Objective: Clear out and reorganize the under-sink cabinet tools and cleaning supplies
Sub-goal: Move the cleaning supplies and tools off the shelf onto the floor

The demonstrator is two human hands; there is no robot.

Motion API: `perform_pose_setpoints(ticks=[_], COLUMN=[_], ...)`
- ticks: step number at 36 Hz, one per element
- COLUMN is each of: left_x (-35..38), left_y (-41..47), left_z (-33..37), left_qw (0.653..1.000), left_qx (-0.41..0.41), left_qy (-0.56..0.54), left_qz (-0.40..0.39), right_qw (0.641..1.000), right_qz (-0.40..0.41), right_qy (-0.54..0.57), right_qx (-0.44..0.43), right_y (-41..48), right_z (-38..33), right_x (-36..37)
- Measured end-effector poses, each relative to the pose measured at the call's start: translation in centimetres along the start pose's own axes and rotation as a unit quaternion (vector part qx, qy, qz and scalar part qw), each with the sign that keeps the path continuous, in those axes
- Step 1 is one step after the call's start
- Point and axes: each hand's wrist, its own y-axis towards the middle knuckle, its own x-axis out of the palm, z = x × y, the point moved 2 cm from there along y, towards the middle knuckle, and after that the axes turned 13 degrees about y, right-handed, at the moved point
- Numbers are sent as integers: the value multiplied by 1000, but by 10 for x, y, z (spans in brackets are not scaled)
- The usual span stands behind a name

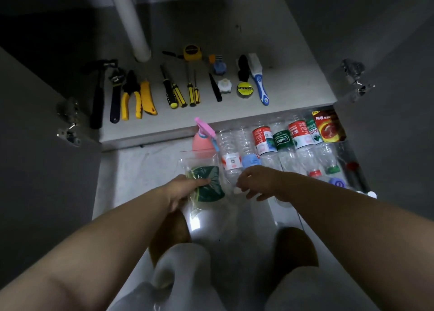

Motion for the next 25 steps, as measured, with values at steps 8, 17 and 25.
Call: perform_pose_setpoints(ticks=[8,17,25], left_x=[6,15,1], left_y=[7,-4,-54], left_z=[5,29,75], left_qw=[997,999,935], left_qx=[12,10,-133], left_qy=[-76,29,324], left_qz=[13,28,-53], right_qw=[991,976,956], right_qz=[13,2,84], right_qy=[-129,-213,-270], right_qx=[-17,-48,-81], right_y=[11,0,-58], right_z=[-1,-16,-30], right_x=[-11,-51,-129])
